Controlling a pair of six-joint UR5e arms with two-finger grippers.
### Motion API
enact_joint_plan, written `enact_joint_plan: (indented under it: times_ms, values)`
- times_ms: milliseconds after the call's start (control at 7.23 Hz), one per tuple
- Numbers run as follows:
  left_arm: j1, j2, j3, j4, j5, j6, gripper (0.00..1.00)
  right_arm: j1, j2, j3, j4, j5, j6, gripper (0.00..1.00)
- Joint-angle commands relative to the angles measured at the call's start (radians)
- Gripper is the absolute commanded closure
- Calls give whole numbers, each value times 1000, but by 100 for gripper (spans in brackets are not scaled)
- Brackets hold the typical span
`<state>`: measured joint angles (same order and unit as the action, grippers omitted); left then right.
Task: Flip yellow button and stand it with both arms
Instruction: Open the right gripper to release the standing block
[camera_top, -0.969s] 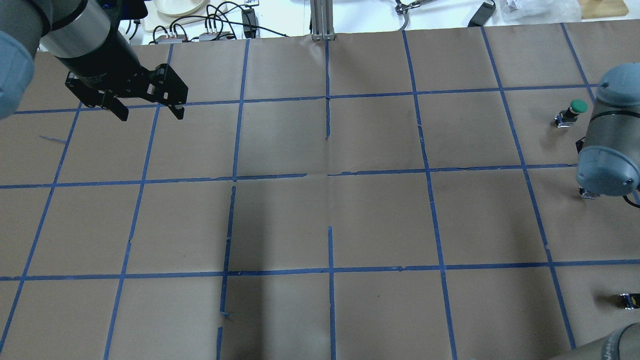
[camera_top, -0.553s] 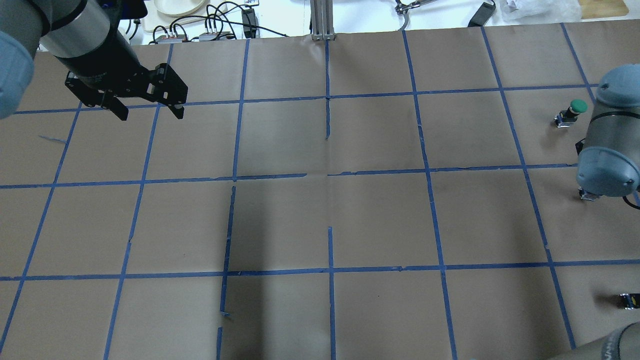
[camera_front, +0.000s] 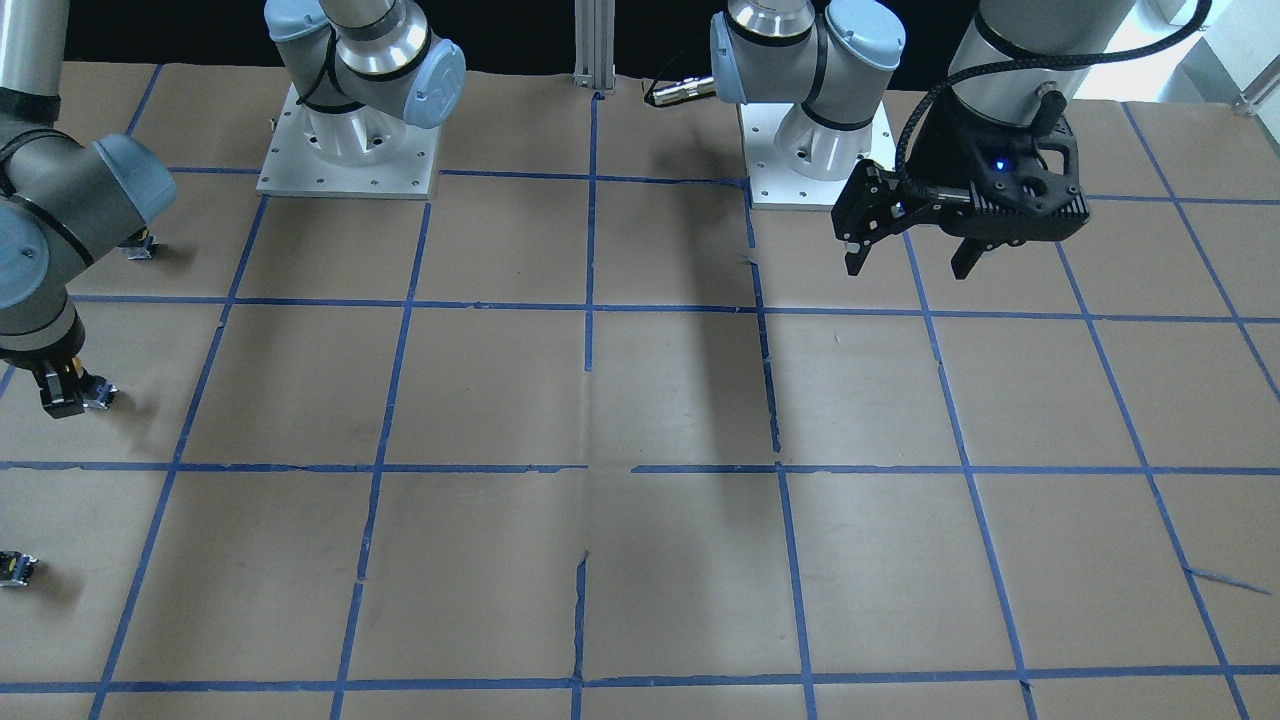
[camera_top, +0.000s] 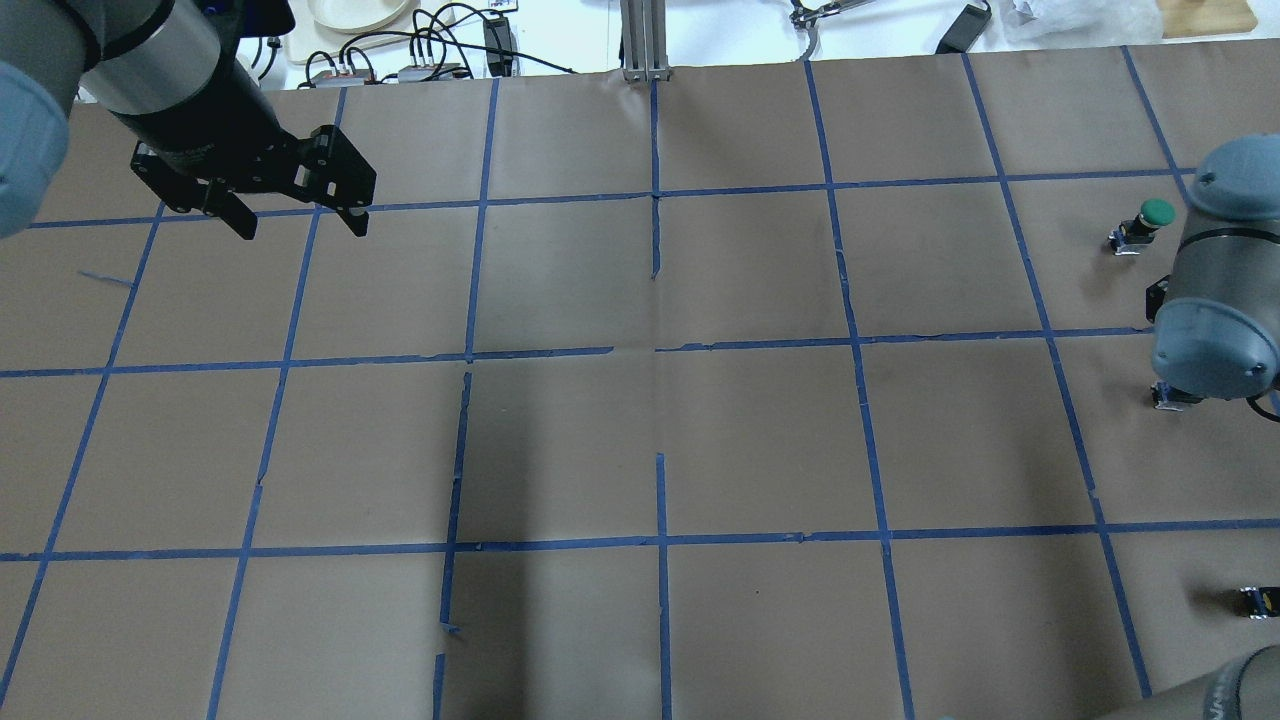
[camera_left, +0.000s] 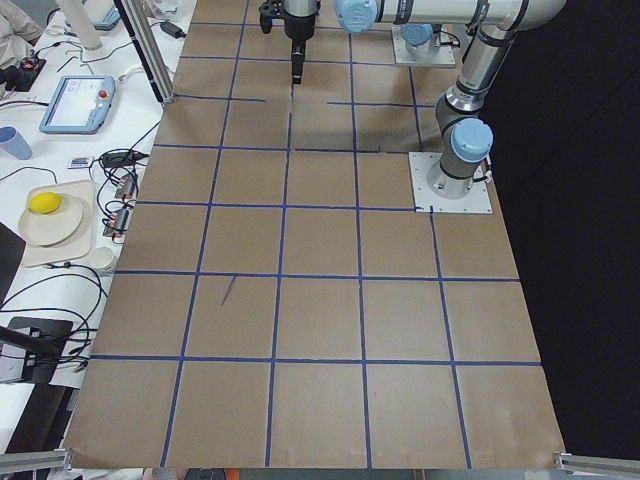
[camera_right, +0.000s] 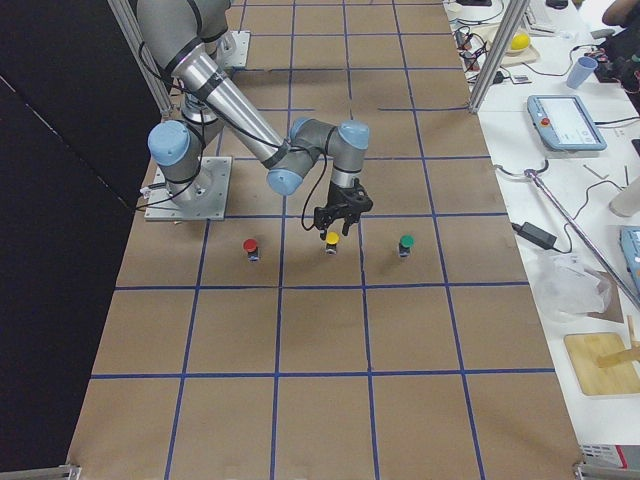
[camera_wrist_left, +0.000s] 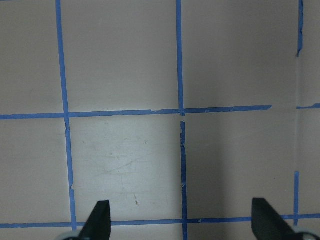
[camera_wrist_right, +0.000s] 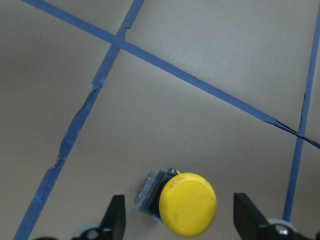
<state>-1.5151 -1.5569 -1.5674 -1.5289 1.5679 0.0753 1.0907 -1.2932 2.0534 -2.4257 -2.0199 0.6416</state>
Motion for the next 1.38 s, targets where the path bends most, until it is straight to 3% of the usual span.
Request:
enact_joint_plan:
  times_ms: [0,138,415,692,1245]
  values:
    - [1,0,1,4,0,0,0,0,-20,-10,0,3,-19,0]
    - [1,-2,0,9,0,0,0,3,-65,-9,4,13,-58,0]
    - [1,0,0,12,0,4,0,17,-119,-47,124,88,-161,0]
    - [1,-2,0,13,0,0,0,75,-127,-157,370,171,-206,0]
    - [1,-2,-2,13,-2,0,0,377,-184,-438,765,380,-258,0]
